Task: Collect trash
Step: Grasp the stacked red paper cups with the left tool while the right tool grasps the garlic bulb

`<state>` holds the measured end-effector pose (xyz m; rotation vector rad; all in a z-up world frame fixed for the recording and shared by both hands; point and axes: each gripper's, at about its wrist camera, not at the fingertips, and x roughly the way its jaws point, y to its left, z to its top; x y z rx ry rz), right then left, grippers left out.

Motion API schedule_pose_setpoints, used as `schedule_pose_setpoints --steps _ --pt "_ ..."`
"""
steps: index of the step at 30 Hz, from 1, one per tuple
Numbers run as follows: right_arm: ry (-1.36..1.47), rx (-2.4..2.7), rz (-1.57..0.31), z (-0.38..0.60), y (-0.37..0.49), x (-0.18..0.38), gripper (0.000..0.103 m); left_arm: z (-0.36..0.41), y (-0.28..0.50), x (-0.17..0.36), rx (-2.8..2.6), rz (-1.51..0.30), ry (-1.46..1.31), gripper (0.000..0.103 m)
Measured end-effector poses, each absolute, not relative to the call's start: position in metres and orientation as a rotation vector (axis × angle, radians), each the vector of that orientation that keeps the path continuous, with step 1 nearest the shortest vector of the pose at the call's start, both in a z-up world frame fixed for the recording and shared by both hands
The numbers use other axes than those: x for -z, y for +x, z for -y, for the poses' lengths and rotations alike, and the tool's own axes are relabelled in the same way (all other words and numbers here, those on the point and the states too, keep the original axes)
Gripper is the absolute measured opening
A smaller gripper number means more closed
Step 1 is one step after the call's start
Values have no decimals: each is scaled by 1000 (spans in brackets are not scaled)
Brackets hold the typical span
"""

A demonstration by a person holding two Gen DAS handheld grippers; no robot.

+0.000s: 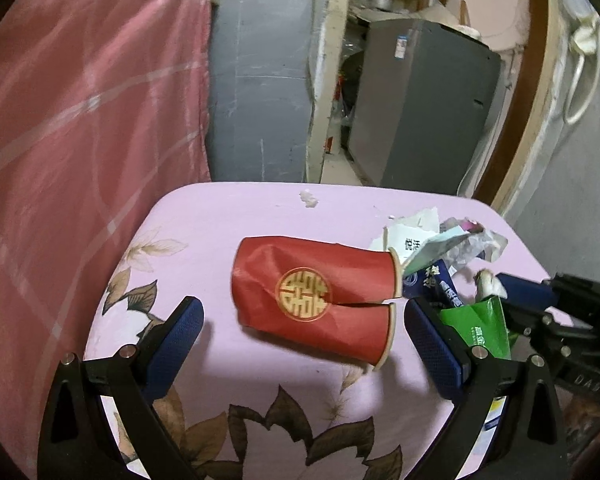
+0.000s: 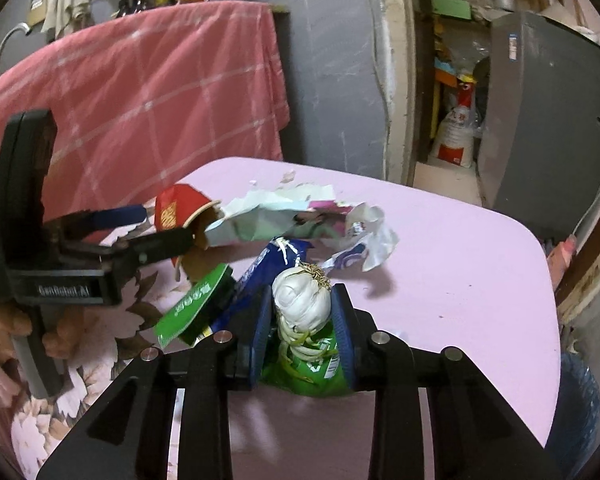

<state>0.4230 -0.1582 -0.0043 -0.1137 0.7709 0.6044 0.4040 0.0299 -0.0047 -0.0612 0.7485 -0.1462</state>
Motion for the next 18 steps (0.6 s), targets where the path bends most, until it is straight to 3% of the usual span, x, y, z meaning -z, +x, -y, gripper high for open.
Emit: schedule_pose_setpoints --steps 11,15,18 --pt "-32 -598 -754 169 428 1 28 -19 413 15 116 -794 37 97" --pt "-25 -602 -750 170 426 1 28 -20 412 16 110 -790 48 82" --pt "-20 -605 -749 175 423 2 28 -21 408 18 109 -792 57 77"
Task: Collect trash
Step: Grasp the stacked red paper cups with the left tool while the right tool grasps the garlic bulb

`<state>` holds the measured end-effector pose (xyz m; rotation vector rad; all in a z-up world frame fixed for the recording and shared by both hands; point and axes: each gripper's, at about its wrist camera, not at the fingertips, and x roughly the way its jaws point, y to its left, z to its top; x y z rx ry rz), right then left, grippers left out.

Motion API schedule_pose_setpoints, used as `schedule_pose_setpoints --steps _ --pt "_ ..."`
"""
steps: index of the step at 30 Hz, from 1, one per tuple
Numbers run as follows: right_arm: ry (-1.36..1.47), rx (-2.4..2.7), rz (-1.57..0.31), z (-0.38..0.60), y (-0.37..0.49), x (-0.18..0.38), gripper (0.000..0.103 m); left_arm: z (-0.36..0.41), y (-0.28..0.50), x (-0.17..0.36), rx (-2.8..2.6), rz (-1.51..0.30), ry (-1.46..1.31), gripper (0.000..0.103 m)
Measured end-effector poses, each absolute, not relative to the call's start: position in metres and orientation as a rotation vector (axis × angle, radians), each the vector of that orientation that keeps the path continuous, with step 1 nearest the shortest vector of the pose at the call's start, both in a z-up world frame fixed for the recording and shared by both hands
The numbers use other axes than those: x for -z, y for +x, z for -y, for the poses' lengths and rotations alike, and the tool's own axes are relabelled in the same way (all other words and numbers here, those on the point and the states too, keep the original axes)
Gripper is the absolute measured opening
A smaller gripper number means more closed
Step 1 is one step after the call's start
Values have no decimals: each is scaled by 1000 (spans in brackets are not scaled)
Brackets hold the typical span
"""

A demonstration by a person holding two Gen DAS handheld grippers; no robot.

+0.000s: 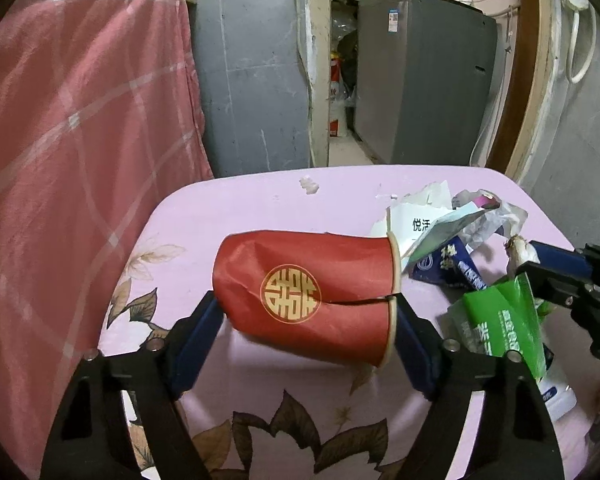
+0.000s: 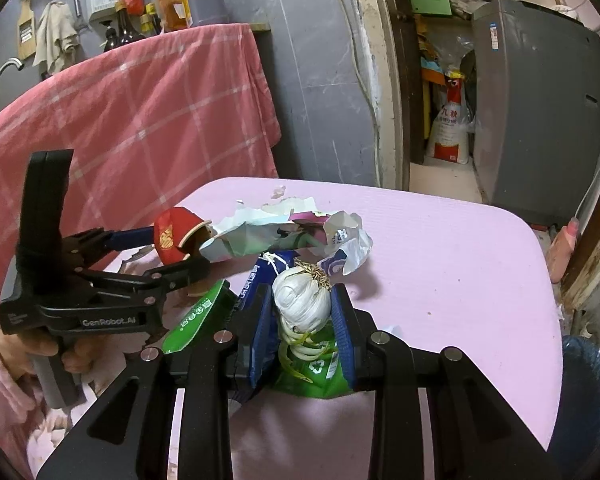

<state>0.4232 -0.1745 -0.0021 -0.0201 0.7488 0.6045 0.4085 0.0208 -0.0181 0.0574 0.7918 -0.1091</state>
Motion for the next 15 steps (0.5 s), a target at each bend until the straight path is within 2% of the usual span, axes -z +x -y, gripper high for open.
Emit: schedule_pose_setpoints --steps 15 --pt "-30 -603 -706 179 405 1 28 -28 370 8 91 -760 2 76"
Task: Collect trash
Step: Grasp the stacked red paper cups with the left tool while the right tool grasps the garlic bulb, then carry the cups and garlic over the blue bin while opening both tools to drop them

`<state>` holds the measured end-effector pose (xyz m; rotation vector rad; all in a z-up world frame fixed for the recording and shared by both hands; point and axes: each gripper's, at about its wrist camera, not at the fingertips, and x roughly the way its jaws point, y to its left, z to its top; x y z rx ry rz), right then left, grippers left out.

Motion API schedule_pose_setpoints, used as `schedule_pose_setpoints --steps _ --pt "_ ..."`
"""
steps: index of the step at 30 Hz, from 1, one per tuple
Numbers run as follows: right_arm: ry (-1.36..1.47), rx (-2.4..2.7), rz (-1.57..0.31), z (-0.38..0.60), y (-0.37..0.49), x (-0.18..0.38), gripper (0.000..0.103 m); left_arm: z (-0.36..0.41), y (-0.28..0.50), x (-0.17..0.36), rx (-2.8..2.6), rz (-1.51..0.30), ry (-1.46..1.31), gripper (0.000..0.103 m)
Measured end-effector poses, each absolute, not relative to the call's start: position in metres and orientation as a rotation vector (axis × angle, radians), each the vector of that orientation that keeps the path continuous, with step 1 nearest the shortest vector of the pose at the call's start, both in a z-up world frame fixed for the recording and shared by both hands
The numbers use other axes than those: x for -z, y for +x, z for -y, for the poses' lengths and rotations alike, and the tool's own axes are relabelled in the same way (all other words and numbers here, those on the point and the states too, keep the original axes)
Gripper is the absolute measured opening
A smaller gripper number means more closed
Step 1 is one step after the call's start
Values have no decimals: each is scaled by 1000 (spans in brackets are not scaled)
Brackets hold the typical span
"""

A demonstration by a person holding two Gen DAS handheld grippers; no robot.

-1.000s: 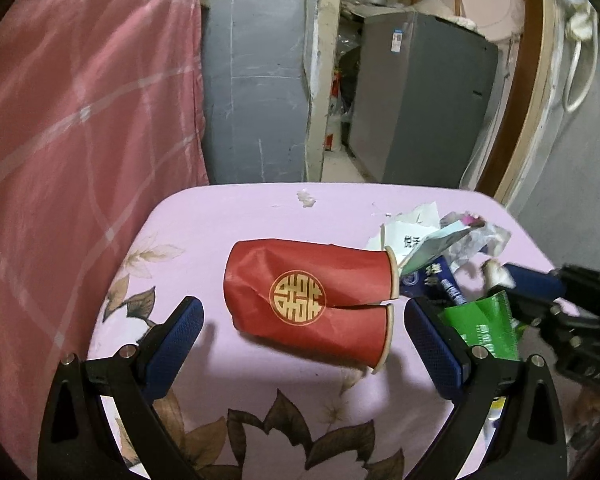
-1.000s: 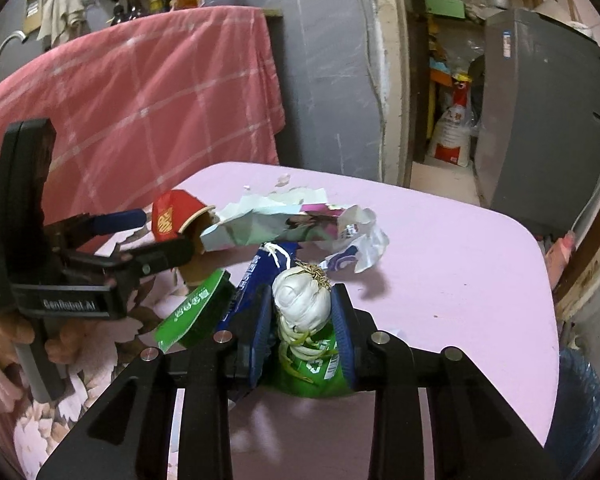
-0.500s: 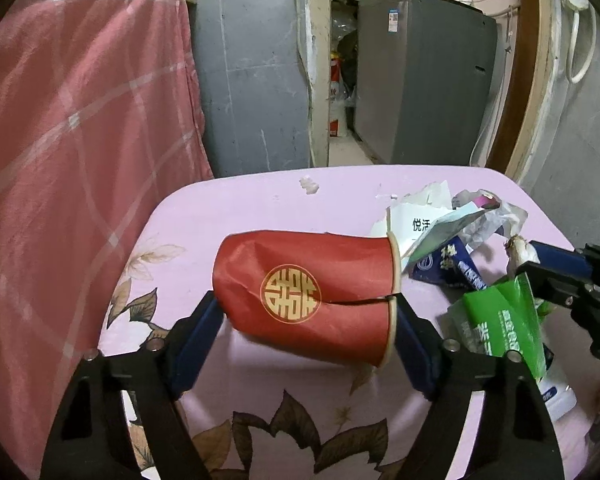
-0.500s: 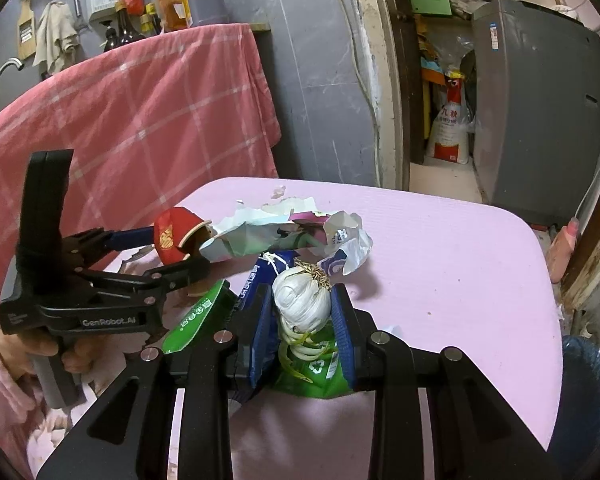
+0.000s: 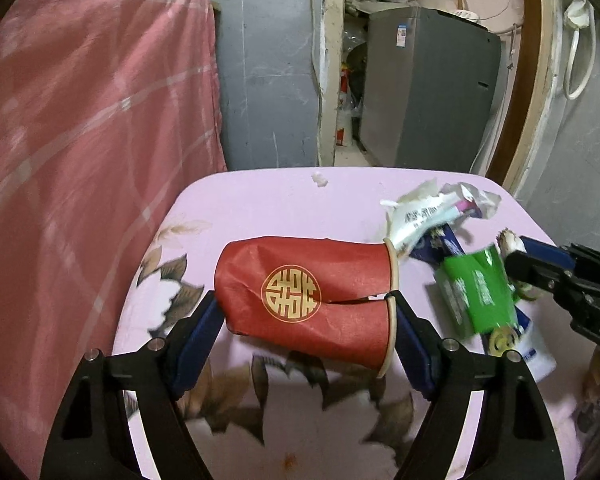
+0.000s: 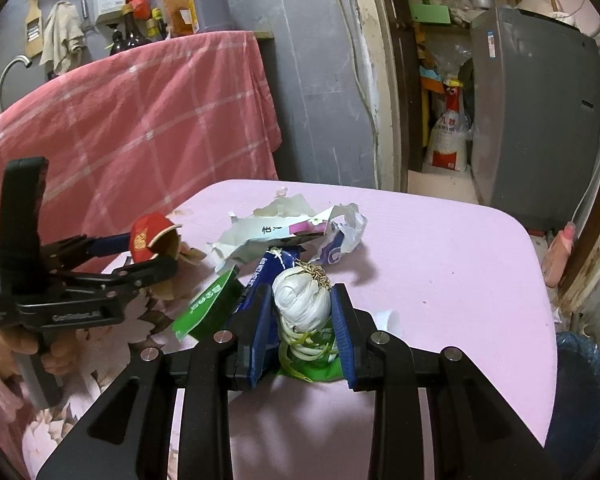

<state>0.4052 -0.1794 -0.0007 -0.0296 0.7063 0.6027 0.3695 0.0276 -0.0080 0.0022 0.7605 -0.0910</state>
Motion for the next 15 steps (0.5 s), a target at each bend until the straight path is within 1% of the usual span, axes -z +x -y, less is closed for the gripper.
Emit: schedule_pose_setpoints --steps 8,15 --pt "-49 -592 -607 189 380 -8 28 -16 335 -8 107 -677 -87 76" --pt "-34 -545 -496 215 360 -25 28 16 325 -24 137 -588 -125 76"
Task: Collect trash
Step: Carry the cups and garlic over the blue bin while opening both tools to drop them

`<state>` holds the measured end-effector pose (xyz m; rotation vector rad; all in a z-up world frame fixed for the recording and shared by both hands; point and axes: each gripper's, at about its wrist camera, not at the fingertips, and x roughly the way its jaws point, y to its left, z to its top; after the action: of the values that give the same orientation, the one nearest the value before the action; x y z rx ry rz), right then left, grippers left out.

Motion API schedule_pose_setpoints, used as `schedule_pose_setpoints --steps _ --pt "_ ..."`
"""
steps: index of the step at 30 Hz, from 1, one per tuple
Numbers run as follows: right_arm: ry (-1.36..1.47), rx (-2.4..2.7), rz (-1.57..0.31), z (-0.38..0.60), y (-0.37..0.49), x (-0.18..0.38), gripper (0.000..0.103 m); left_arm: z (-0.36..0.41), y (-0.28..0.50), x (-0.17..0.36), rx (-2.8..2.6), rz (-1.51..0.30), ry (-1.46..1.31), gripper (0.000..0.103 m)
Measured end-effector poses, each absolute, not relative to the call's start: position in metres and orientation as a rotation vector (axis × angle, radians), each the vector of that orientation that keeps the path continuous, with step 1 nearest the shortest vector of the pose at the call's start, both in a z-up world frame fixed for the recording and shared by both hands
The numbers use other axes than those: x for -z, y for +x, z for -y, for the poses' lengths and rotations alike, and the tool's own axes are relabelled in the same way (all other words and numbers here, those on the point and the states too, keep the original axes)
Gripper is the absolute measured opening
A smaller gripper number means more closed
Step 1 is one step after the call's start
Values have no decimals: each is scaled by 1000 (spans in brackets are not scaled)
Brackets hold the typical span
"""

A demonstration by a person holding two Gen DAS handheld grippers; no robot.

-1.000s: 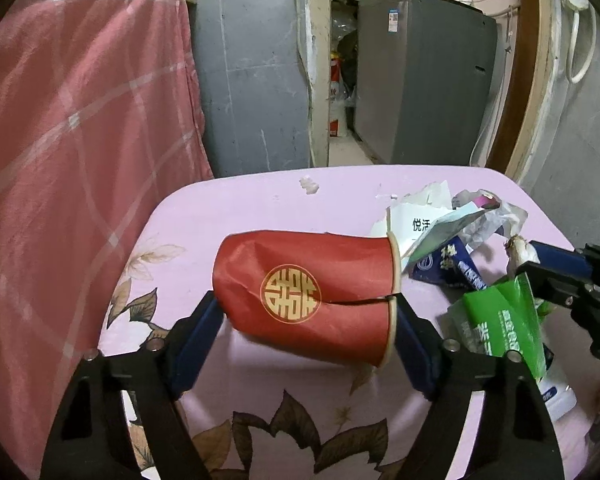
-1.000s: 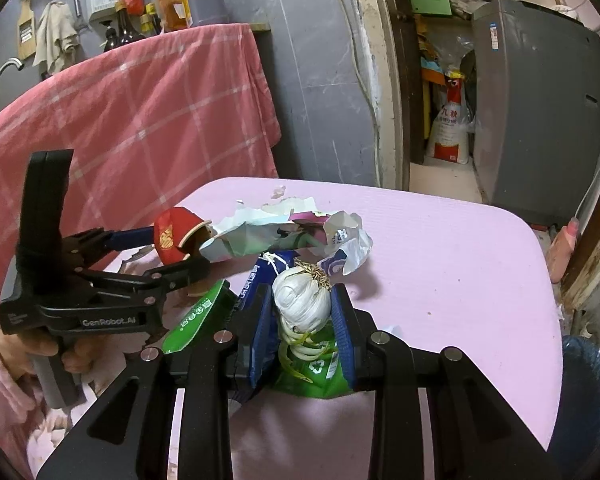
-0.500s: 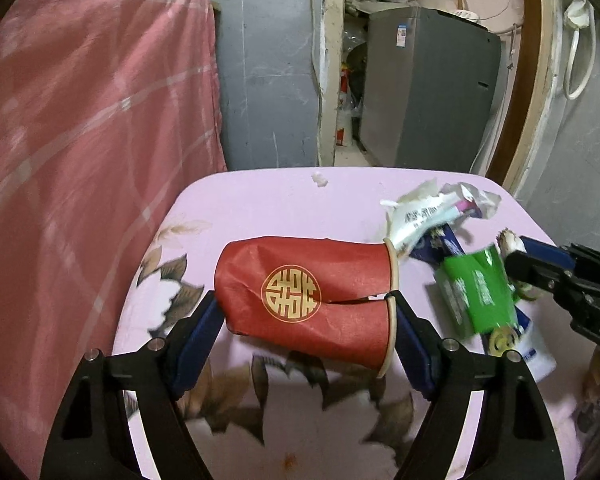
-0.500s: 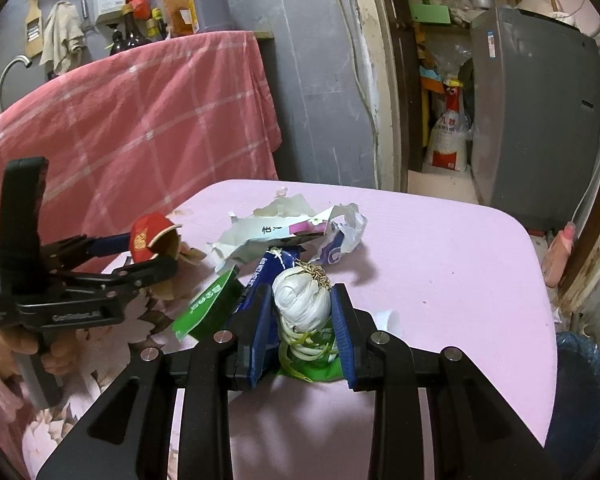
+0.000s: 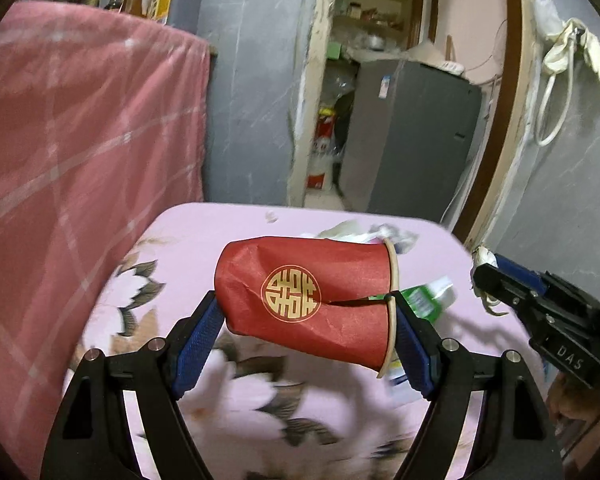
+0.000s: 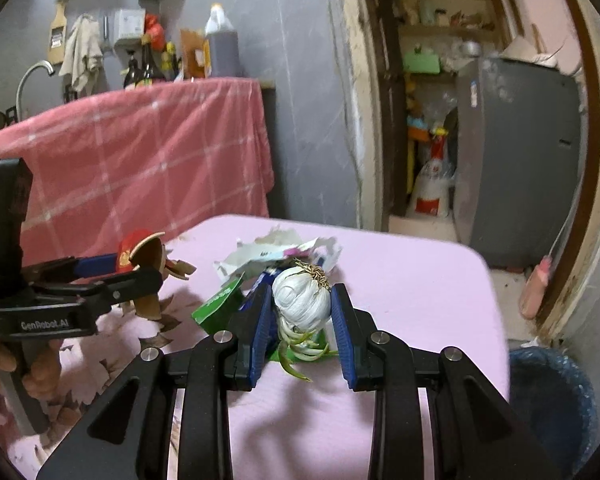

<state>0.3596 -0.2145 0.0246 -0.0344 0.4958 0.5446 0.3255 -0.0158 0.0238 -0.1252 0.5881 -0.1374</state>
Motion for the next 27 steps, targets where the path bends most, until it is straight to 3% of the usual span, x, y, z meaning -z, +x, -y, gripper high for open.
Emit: schedule_pose_setpoints --steps 27 --pt "65 -100 -290 406 310 -42 28 220 333 -39 377 -418 -108 76"
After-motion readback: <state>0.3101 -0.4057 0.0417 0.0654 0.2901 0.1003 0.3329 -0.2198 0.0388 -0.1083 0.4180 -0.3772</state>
